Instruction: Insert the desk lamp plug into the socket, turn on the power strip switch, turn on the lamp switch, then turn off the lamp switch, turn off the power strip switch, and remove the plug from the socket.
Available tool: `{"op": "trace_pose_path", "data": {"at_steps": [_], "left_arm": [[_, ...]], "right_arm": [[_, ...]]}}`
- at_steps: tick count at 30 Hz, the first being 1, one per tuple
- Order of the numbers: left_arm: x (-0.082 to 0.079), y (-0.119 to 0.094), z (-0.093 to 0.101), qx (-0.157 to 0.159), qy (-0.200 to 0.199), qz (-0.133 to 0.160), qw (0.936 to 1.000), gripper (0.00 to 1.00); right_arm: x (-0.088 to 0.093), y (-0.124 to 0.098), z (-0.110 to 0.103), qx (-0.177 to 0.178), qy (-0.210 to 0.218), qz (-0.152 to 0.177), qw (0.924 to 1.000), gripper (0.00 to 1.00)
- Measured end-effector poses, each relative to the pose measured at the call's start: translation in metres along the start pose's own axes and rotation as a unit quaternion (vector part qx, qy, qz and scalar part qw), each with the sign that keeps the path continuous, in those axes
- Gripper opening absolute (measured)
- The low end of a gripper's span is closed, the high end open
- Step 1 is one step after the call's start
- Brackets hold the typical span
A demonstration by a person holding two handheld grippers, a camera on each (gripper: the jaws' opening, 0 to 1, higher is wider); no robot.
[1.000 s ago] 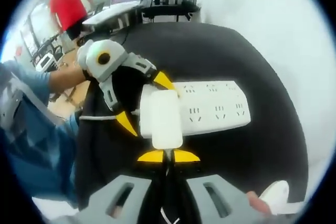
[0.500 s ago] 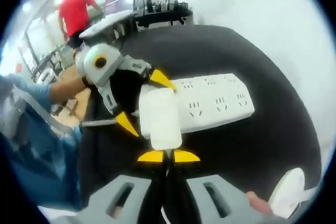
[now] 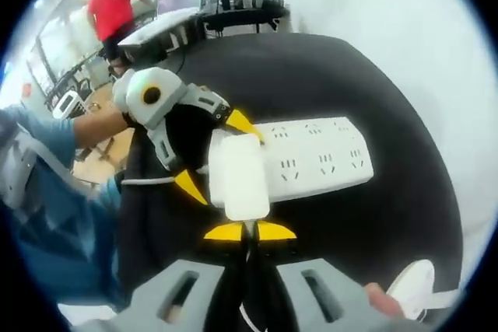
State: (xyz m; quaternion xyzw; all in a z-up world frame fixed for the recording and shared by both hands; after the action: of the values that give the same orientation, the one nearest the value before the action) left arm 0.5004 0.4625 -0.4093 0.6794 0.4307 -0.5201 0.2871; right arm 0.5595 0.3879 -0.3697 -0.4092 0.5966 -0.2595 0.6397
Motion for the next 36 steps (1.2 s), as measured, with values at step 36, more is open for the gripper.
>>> {"op": "trace_pose_path", "data": {"at_steps": [36], "left_arm": [[0.001, 0.001, 0.000, 0.000, -0.001, 0.004, 1.0000, 0.51]], "right_arm": [[0.005, 0.003, 0.004, 0.006, -0.011, 0.006, 0.9999, 0.05]]}}
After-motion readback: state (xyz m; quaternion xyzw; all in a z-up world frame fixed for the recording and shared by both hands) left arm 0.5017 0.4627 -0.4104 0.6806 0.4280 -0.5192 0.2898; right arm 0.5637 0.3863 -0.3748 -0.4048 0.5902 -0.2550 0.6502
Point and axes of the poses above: the point that each gripper's makers call its tool centre point, and the gripper's own axes: y roughly forward along the fingers, z roughly to its right, x roughly out of its underside, the point moved 3 cm from there along -y, roughly backward along the fingers, and after that the axes turned 1 degree about y, right-handed, at the moved point
